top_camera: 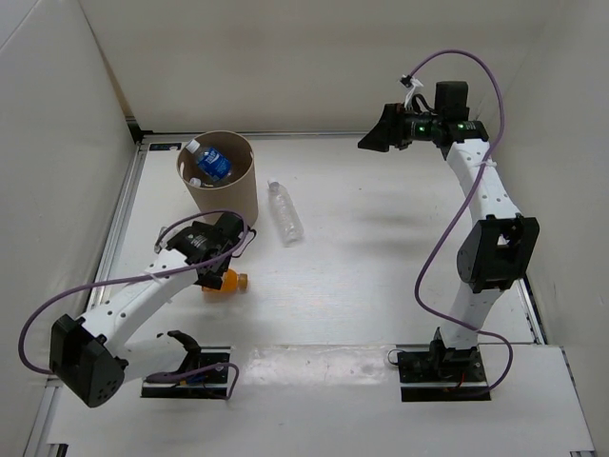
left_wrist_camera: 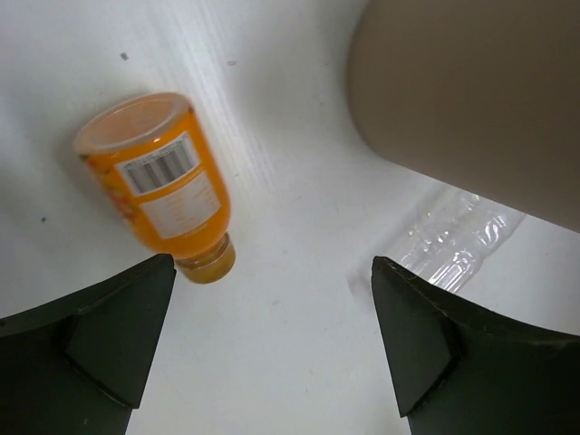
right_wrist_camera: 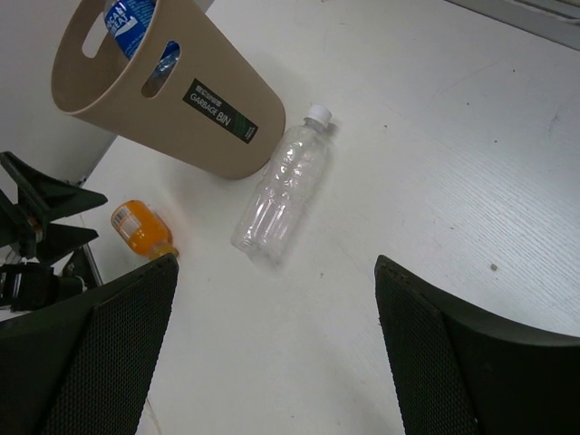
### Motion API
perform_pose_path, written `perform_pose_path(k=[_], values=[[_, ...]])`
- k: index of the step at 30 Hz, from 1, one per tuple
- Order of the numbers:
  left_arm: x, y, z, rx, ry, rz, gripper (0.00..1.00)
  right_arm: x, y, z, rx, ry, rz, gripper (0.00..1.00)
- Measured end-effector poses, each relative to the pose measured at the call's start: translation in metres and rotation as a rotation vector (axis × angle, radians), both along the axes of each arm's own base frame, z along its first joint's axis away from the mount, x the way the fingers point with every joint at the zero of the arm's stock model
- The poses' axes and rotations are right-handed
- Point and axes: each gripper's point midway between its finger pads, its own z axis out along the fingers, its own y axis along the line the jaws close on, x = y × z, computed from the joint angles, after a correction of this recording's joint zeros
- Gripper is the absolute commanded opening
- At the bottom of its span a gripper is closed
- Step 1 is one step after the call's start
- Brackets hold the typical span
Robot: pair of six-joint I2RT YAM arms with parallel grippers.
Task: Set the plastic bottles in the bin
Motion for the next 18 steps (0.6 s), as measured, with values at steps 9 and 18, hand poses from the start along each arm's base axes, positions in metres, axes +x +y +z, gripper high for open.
perform_pose_path(k=[9,18], values=[[-0.025,0.008,-0.034,-0.042,0.134,0.072,1.00,-0.004,-0.003,-0.008,-0.025,0.017,0.002,0.90],[-0.007,0.025,-0.081,-0.070,0.197,0.208,1.00,-0.002,-0.018,-0.012,-0.037,0.026,-0.017,0.90]])
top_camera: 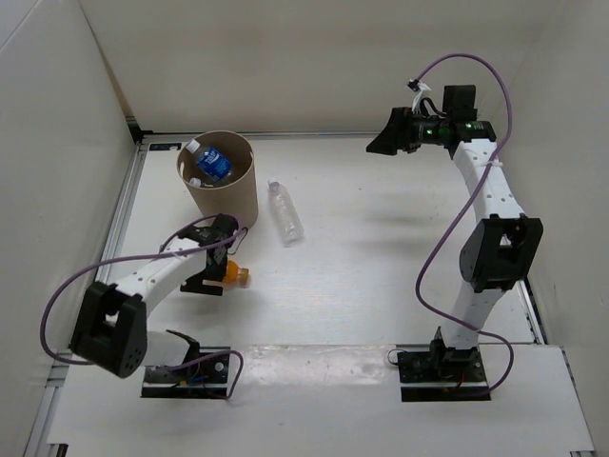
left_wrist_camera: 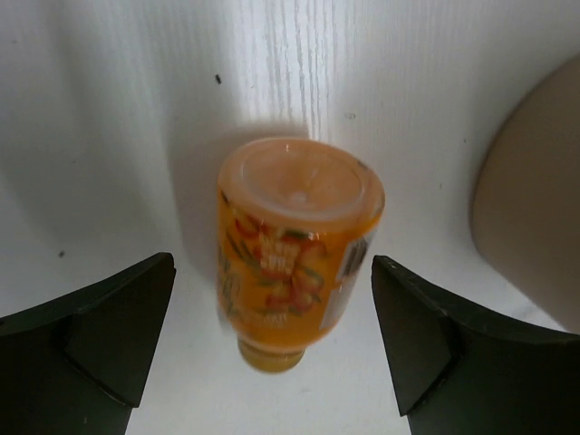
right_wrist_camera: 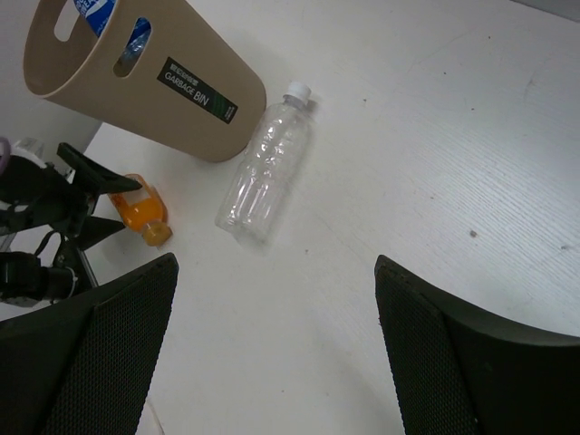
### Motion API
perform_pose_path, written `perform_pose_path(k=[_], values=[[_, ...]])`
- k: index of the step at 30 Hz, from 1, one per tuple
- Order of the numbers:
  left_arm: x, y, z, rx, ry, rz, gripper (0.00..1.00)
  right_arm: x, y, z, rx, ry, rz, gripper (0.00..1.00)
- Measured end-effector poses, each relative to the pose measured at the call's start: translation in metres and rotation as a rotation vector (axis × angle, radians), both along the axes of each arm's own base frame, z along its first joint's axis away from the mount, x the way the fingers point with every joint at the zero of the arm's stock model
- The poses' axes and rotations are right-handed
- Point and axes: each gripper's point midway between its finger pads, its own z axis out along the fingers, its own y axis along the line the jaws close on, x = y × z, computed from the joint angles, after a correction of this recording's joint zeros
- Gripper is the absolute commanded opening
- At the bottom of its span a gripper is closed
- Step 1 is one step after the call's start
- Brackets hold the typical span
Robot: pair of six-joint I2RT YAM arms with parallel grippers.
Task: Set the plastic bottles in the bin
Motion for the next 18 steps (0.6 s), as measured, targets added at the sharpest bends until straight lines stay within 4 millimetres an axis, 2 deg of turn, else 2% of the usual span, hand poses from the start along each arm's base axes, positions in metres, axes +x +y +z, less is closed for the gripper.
perform_pose_path(k=[6,8,9,10,12,15,18], values=[[0.024,-0.002,-0.028,-0.005,0.090,-0.017,1.00,-0.001,-0.018,-0.007,-0.017,0.022,-0.019,0.90],[0.033,-0.007,-0.027,-0.014,0.088,-0.041,0.90,-0.003,-0.021,-0.008,-0.020,0.031,-0.023,0.90],[0.038,-0.009,-0.025,-0.017,0.082,-0.054,0.82,-0.004,-0.022,-0.009,-0.021,0.035,-0.023,0.90],[0.042,-0.011,-0.021,-0.020,0.073,-0.068,0.66,-0.004,-0.023,-0.009,-0.022,0.037,-0.023,0.90],[0.047,-0.013,-0.016,-0.018,0.058,-0.090,0.56,-0.005,-0.024,-0.010,-0.024,0.044,-0.023,0.90],[0.044,-0.011,-0.011,-0.007,0.065,-0.116,0.53,-0.006,-0.022,-0.012,-0.024,0.050,-0.019,0.90],[0.031,-0.006,0.001,0.018,0.088,-0.143,0.53,-0.008,-0.019,-0.014,-0.022,0.059,-0.015,0.90]])
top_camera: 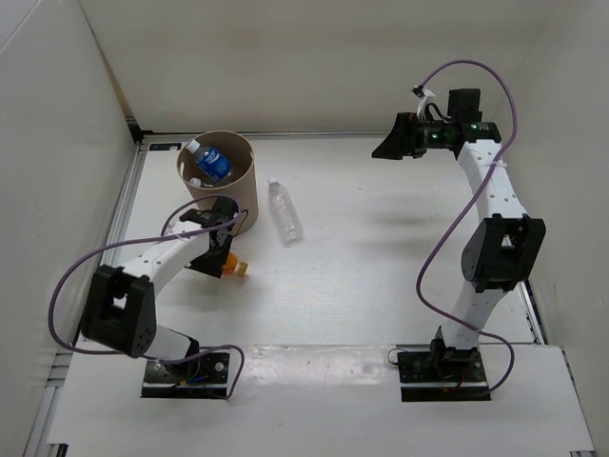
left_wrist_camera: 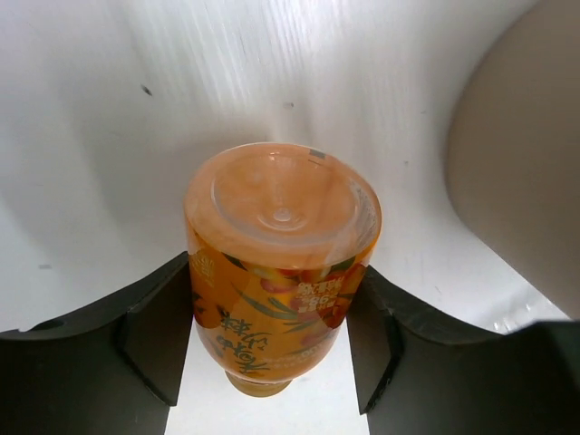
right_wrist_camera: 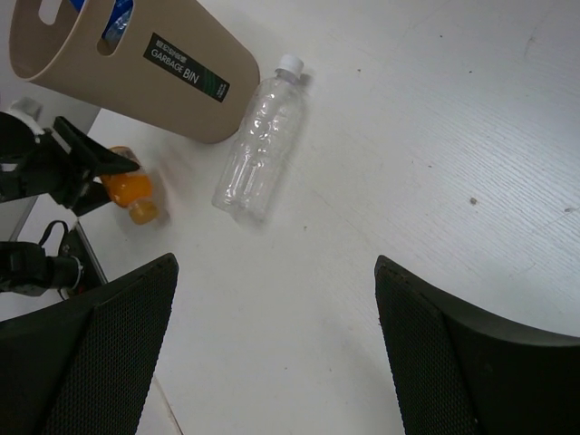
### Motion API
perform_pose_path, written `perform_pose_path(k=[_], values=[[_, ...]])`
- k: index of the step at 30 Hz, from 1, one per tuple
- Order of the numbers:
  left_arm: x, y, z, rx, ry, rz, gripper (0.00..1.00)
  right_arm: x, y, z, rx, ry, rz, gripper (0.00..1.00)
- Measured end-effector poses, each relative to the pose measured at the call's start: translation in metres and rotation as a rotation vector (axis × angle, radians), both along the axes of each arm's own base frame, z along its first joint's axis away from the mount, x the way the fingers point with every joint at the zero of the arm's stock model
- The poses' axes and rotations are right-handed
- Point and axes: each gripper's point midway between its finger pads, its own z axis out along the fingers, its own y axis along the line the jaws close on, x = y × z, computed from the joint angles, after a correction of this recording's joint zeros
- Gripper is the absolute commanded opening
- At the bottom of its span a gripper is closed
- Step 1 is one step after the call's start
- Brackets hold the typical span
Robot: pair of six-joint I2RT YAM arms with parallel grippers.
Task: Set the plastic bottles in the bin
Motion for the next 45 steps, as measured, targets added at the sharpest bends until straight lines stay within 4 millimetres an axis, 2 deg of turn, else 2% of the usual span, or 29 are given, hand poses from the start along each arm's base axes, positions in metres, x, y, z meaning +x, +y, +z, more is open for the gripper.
perform_pose_path(k=[2,4,8,10,12,13,15,17,18,19,21,24,26,28,30,31,37,40,45], values=[[-0.005,0.006,0.021,0.040,-0.021,-0.027,0.50,-0.001,0.002,0.000,0.002,0.005,0.002,0.90],[-0.005,0.008,0.056,0.091,-0.089,-0.066,0.49,-0.001,0.004,0.000,0.005,0.004,0.005,0.90],[-0.001,0.013,0.159,0.142,-0.396,-0.073,0.49,-0.001,0.005,-0.003,0.009,0.004,0.012,0.90],[-0.005,0.030,0.213,0.202,-0.541,-0.062,0.49,-0.003,0.008,-0.007,0.008,0.015,0.017,0.90],[-0.007,0.050,0.254,0.309,-0.624,-0.081,0.51,-0.004,0.010,-0.008,0.008,0.019,0.021,0.90],[-0.004,0.058,0.272,0.371,-0.659,-0.102,0.52,-0.005,0.012,-0.008,0.009,0.019,0.025,0.90],[0.013,0.065,0.305,0.475,-0.729,-0.140,0.52,-0.005,0.016,-0.007,0.010,0.015,0.034,0.90],[0.040,0.067,0.325,0.555,-0.752,-0.167,0.52,-0.005,0.019,-0.006,0.011,0.006,0.041,0.90],[0.061,0.064,0.332,0.598,-0.737,-0.201,0.52,-0.005,0.022,-0.006,0.012,0.001,0.046,0.90],[0.072,0.062,0.336,0.614,-0.736,-0.211,0.52,-0.005,0.023,-0.005,0.013,-0.004,0.049,0.90],[0.108,0.055,0.336,0.655,-0.717,-0.261,0.52,-0.005,0.025,-0.005,0.015,-0.004,0.051,0.90],[0.152,0.040,0.317,0.689,-0.670,-0.359,0.53,-0.005,0.024,-0.005,0.016,-0.001,0.047,0.90],[0.171,0.032,0.299,0.701,-0.628,-0.421,0.56,-0.004,0.021,-0.005,0.015,0.002,0.041,0.90],[0.182,0.026,0.285,0.703,-0.598,-0.466,0.67,-0.003,0.017,-0.006,0.015,0.007,0.031,0.90],[0.184,0.023,0.279,0.703,-0.580,-0.497,0.85,-0.003,0.013,-0.006,0.015,0.012,0.022,0.90],[0.184,0.023,0.278,0.702,-0.577,-0.509,1.00,-0.003,0.012,-0.007,0.012,0.011,0.021,0.90],[0.176,0.028,0.292,0.714,-0.591,-0.514,1.00,-0.004,0.008,-0.013,-0.020,0.016,0.018,0.90],[0.168,0.035,0.305,0.729,-0.606,-0.507,1.00,-0.006,0.011,-0.018,-0.054,-0.003,0.035,0.90],[0.148,0.045,0.328,0.745,-0.619,-0.504,1.00,-0.020,0.029,-0.035,-0.158,-0.025,0.105,0.90]])
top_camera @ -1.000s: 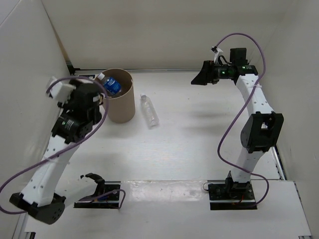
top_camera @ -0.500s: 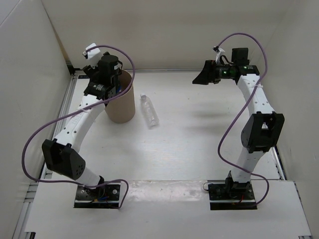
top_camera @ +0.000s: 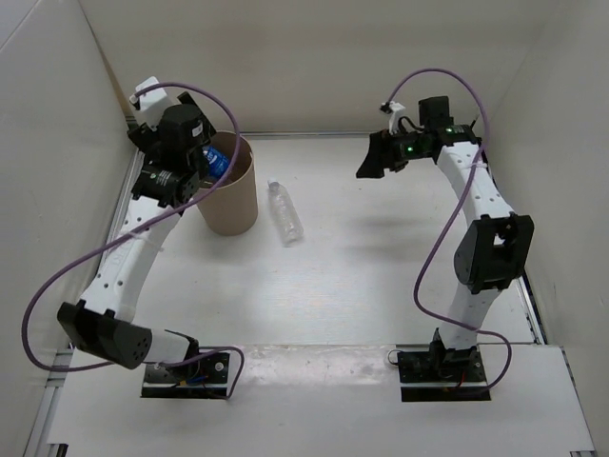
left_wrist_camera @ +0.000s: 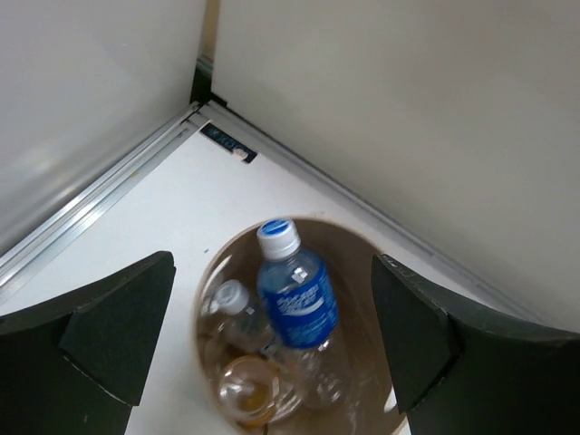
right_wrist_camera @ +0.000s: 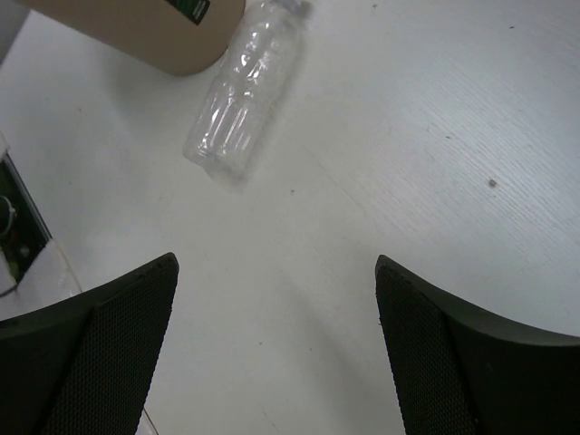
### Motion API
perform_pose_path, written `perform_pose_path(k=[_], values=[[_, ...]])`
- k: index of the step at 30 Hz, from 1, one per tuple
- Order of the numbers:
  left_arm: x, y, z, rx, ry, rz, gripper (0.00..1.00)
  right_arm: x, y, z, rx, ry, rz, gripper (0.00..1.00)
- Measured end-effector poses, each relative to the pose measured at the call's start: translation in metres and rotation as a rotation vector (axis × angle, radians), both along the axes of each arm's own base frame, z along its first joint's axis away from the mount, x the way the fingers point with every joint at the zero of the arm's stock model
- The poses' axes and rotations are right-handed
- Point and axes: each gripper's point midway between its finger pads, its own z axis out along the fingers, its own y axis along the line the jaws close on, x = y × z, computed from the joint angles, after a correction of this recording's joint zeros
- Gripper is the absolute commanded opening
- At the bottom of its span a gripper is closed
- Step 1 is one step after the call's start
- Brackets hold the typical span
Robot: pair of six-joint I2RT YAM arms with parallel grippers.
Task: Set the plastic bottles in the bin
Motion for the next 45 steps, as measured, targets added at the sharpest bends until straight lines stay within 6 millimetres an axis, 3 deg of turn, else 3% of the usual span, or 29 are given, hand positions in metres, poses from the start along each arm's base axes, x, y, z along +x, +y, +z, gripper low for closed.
perform_pose_path(k=[5,7,11,14,17,21,24,32,35,39,45], values=[[-0.043,0.013,0.005,-0.031,0.027,0.005,1.00,-0.023,0.042,-0.023,-0.124,-0.037,0.139,0.90],[-0.070,0.019,-0.007,-0.050,0.067,0.009,1.00,-0.038,0.069,-0.037,-0.175,-0.057,0.225,0.90],[-0.122,0.035,-0.049,-0.071,0.176,0.035,1.00,-0.061,0.115,-0.076,-0.247,-0.027,0.351,0.90],[-0.151,0.047,-0.076,-0.064,0.269,0.067,1.00,-0.063,0.137,-0.110,-0.307,0.015,0.412,0.90],[-0.168,0.060,-0.089,-0.054,0.333,0.104,1.00,-0.046,0.157,-0.130,-0.328,0.027,0.424,0.90],[-0.182,0.071,-0.093,-0.031,0.374,0.124,1.00,-0.027,0.177,-0.139,-0.329,0.019,0.404,0.90],[-0.185,0.070,-0.092,-0.007,0.389,0.103,1.00,-0.023,0.189,-0.136,-0.314,0.031,0.375,0.90],[-0.189,0.067,-0.098,0.014,0.422,0.082,1.00,-0.057,0.217,-0.146,-0.321,0.131,0.378,0.90],[-0.193,0.068,-0.102,0.011,0.429,0.090,1.00,-0.063,0.220,-0.159,-0.332,0.197,0.368,0.89],[-0.199,0.071,-0.102,0.005,0.424,0.105,1.00,-0.054,0.212,-0.173,-0.339,0.268,0.328,0.88],[-0.202,0.072,-0.103,-0.001,0.423,0.120,1.00,-0.044,0.197,-0.177,-0.338,0.331,0.276,0.86]])
